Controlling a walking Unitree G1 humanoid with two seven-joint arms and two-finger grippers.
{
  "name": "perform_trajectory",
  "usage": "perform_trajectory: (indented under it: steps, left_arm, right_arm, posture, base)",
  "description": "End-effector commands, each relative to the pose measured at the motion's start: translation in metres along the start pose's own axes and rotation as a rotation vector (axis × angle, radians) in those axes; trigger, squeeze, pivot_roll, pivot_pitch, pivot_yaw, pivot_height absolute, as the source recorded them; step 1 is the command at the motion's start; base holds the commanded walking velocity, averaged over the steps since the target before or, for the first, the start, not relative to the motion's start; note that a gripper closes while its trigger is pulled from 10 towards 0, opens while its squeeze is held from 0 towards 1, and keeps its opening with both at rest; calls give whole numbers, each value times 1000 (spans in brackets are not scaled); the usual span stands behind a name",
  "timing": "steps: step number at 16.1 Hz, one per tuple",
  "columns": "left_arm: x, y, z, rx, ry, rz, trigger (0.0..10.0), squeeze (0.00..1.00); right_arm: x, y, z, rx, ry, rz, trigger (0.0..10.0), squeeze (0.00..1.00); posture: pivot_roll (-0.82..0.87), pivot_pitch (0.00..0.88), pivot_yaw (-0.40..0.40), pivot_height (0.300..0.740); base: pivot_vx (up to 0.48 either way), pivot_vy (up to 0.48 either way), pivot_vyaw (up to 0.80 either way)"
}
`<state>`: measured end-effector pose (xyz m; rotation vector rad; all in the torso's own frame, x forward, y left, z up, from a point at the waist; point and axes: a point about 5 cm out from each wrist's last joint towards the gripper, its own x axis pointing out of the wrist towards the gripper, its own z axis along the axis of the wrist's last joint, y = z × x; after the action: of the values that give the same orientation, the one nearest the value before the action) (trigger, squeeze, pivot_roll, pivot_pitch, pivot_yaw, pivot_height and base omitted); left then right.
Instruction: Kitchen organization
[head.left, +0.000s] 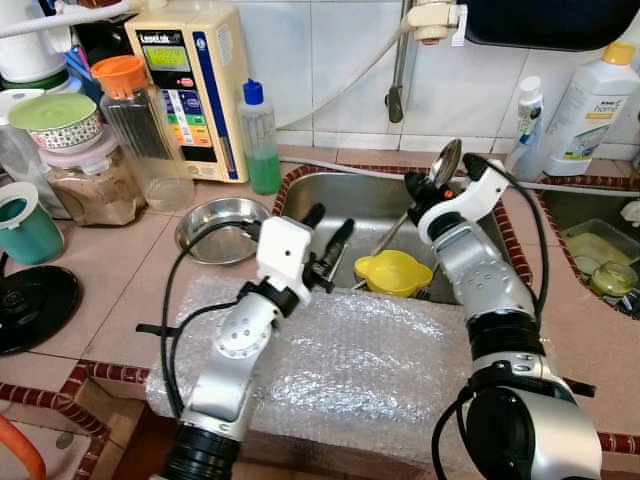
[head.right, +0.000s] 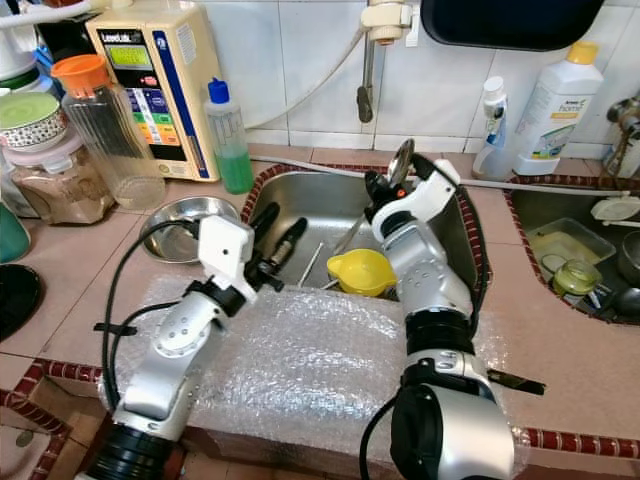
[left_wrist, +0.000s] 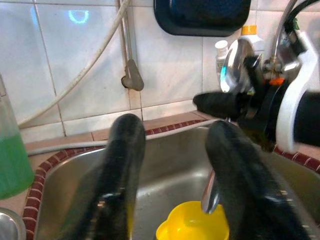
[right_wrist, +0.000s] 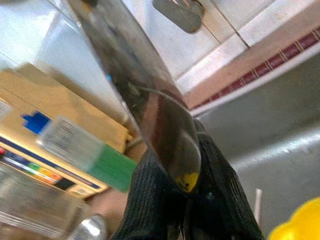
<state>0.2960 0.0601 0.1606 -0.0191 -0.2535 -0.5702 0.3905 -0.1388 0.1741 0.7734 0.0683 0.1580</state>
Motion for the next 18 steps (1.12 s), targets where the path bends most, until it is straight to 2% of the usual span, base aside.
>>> perform_trajectory:
  steps: [1,2,3,4,6,8,10,11,12,13,14,15,18]
  left_arm:
    - [-2,2,1,-4,0,16,10000,1000]
    - [-4,3,-1,-15,14,27,10000,1000]
    - [-5,3,-1,-21,22,30,10000,1000]
    - [-9,4,-8,-56,93,36,10000,1000]
    - [-19,6,-22,-99,205,31,10000,1000]
    - [-27,5,-28,-102,258,-13,10000,1000]
    - [-32,7,-29,-80,280,-23,10000,1000]
    - [-34,9,-28,-76,286,-16,10000,1000]
    - [-35,12,-27,-72,289,-7,10000,1000]
    - [-36,14,-27,-69,297,-2,10000,1000]
    - [-37,15,-26,-63,312,-3,10000,1000]
    - [-38,16,-26,-58,322,-5,10000,1000]
    - [-38,26,-28,-21,360,33,10000,1000]
  right_arm:
    - [5,7,4,-69,-10,16,0,0]
    - [7,6,3,-137,-11,10,0,0]
    - [8,5,3,-163,-13,7,0,0]
    - [10,4,2,-357,1,20,0,0]
    - [8,2,-8,-813,40,105,0,0]
    - [4,-7,-17,-1034,97,143,0,0]
    - [-2,-27,-24,-1130,182,114,353,0]
    - [-5,-34,-26,-1160,214,104,5373,0]
    - [-8,-41,-29,-1165,240,98,9059,0]
    - [-11,-46,-31,-1171,263,97,7373,0]
    - [-14,-53,-33,-1164,289,88,9882,525]
    - [-16,-57,-36,-1143,313,83,10000,1000]
    - [-24,-68,-46,-1103,394,90,10000,1000]
  posture:
    - [57,0,51,740]
    - [62,0,48,740]
    - [63,0,47,740]
    - [83,0,39,740]
    - [92,0,33,740]
    - [109,0,33,740]
    - [123,0,38,740]
    - [138,0,49,740]
    - [142,0,58,740]
    - [143,0,62,740]
    - [148,0,70,740]
    - [148,0,70,740]
    - [146,0,84,740]
  base:
    - [0,0,0]
    - [0,0,0]
    - [0,0,0]
    - [0,0,0]
    - [0,0,0]
    - [0,0,0]
    - [0,0,0]
    - [0,0,0]
    - [0,0,0]
    - [0,0,0]
    - [0,0,0]
    - [0,0,0]
    - [0,0,0]
